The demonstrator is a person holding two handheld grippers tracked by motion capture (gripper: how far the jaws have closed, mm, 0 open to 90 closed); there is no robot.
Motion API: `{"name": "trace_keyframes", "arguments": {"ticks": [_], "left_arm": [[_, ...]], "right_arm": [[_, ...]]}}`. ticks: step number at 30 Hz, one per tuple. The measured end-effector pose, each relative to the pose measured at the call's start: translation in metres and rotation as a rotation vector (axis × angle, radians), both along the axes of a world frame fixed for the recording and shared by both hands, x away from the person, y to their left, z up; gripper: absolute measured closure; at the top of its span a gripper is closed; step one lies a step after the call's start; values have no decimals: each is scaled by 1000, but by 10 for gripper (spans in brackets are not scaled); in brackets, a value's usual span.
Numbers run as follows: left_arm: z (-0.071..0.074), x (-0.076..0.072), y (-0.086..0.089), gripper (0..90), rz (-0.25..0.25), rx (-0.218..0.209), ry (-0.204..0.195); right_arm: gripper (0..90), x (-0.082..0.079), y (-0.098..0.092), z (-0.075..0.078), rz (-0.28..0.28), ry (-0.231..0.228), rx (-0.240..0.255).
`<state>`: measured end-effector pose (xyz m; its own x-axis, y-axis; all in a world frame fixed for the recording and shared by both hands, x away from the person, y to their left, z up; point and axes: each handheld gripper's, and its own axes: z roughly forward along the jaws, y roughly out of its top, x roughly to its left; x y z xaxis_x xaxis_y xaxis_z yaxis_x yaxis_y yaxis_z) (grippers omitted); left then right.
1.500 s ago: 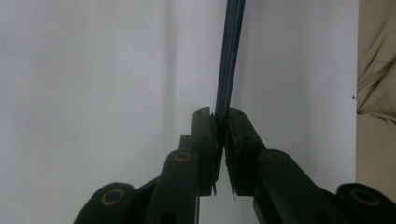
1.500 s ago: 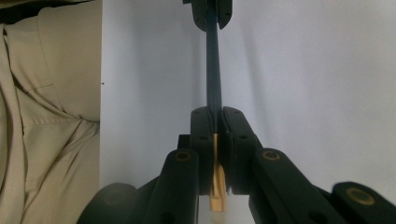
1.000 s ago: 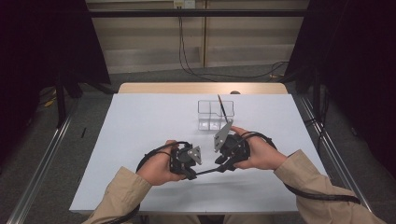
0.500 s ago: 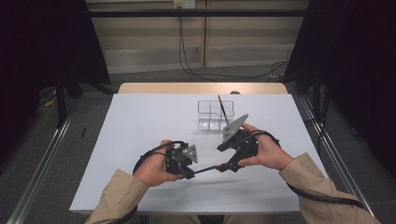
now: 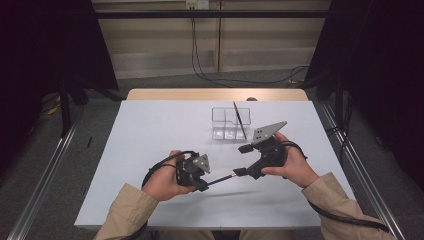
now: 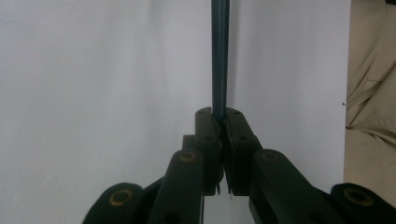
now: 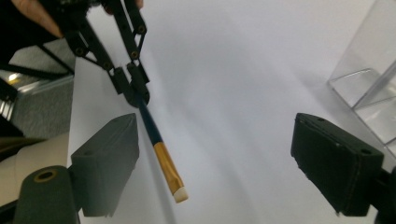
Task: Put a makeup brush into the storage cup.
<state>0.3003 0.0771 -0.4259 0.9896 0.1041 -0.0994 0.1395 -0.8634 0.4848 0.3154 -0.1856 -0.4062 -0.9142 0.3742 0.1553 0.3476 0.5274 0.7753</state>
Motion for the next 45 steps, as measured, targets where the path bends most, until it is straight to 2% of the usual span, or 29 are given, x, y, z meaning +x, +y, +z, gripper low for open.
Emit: {"name": "trace_keyframes", "arguments": {"ticks": [10, 12, 20, 27, 32, 34, 37, 45], "left_arm": [[-3, -1, 4, 858, 27, -30, 8], [-4, -1, 5, 858, 32, -34, 11], [-6, -3, 7, 858, 52, -65, 19], [-6, -3, 9, 858, 64, -76, 17], [-6, -3, 10, 858, 75, -89, 18], [-7, -4, 11, 858, 83, -93, 17], [-7, -4, 11, 858, 86, -99, 17], [-8, -4, 13, 858, 111, -148, 14]], "right_arm": [[129, -5, -9, -5, -87, -29, 140], [128, -6, -9, -6, -98, -47, 150], [126, -10, -11, -7, -138, -68, 224], [126, -11, -13, -6, -158, -77, 266], [126, -12, -13, -6, -172, -96, 290], [126, -13, -13, -6, -191, -121, 299], [119, -14, -14, -7, -200, -122, 326], [114, -15, -16, -6, -220, -133, 353]]}}
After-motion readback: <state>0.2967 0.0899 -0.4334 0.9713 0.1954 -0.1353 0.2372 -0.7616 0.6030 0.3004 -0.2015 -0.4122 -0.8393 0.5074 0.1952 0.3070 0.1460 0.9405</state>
